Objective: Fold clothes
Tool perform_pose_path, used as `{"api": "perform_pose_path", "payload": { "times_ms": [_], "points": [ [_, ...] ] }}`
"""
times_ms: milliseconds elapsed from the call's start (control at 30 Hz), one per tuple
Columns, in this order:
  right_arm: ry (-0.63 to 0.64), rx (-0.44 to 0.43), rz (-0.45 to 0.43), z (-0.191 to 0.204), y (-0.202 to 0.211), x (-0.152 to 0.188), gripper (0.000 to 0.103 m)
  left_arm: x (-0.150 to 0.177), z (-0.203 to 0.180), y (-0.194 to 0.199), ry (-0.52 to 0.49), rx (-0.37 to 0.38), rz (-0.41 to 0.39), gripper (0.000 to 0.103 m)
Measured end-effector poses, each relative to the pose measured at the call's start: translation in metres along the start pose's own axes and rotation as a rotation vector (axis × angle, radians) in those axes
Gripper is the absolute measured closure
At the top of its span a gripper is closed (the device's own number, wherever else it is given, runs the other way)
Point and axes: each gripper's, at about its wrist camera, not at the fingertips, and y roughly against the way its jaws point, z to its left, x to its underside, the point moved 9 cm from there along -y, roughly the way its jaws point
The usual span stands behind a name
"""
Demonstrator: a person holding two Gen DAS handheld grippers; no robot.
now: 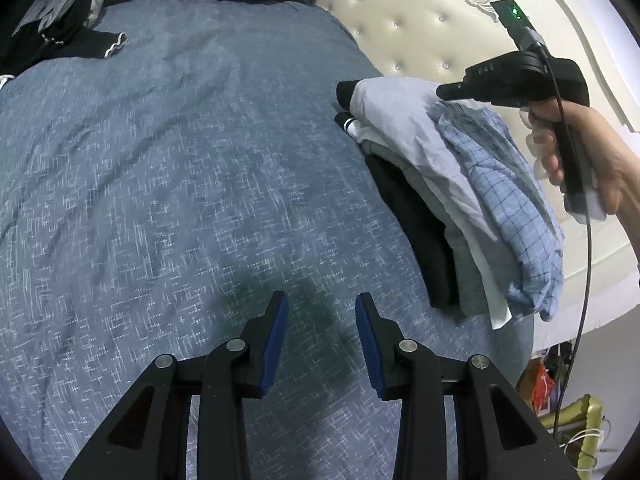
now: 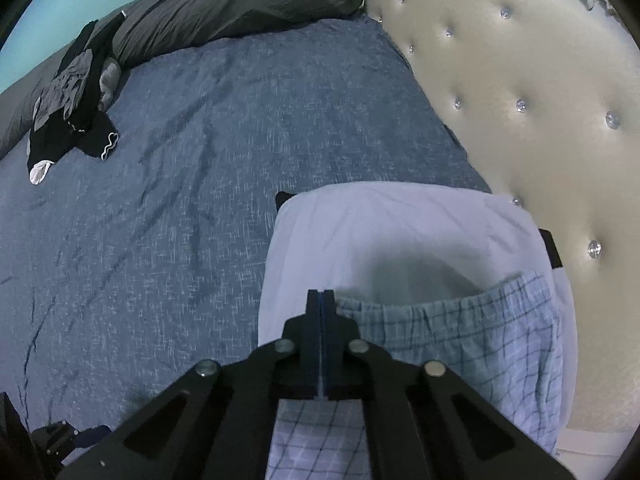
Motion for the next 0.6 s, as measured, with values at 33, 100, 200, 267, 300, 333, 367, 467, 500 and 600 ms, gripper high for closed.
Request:
{"api": "perform_pose_path", "payload": {
  "times_ms": [33,100,200,267,300,333,367,467,500,600],
  "points": [
    [0.001,0.000,-0.002,0.000,0.000,-0.001,0.103,0.000,0.000,0.000,-0.002,0.000,-0.001,0.065],
    [-0.002,-0.010,0.019,0.001,0.002,-0.001,0.103,0.001,0.001,0.001,-0.007,-0.001,-0.005,0.065],
    [0.001,0.004,0.039,0.000,0.007,0.000,0.103,-0.002,0.004,0.001,0.002,0.001,-0.013,0.065],
    [0.021,0.003,0.063,0.006,0.007,0.004,0.102,-0.003,0.005,0.002,0.009,0.003,-0.016,0.065],
    [0.034,0.014,0.066,0.008,0.006,0.005,0.102,-0.004,0.005,0.002,0.008,0.002,-0.018,0.065],
    [0.047,0.024,0.070,0.011,0.005,0.006,0.101,-0.005,0.005,0.003,0.006,0.002,-0.020,0.065],
    [0.059,0.032,0.082,0.013,0.001,0.008,0.101,-0.005,0.005,0.004,0.006,0.002,-0.022,0.065],
    [0.089,0.075,0.125,0.016,-0.011,0.015,0.098,-0.005,0.006,0.008,0.005,0.006,-0.026,0.065],
    [0.089,0.080,0.123,0.017,-0.012,0.016,0.096,-0.005,0.006,0.008,0.002,0.005,-0.026,0.065],
    [0.087,0.088,0.125,0.018,-0.014,0.017,0.065,-0.005,0.007,0.010,-0.005,0.003,-0.026,0.065]
  ]
}}
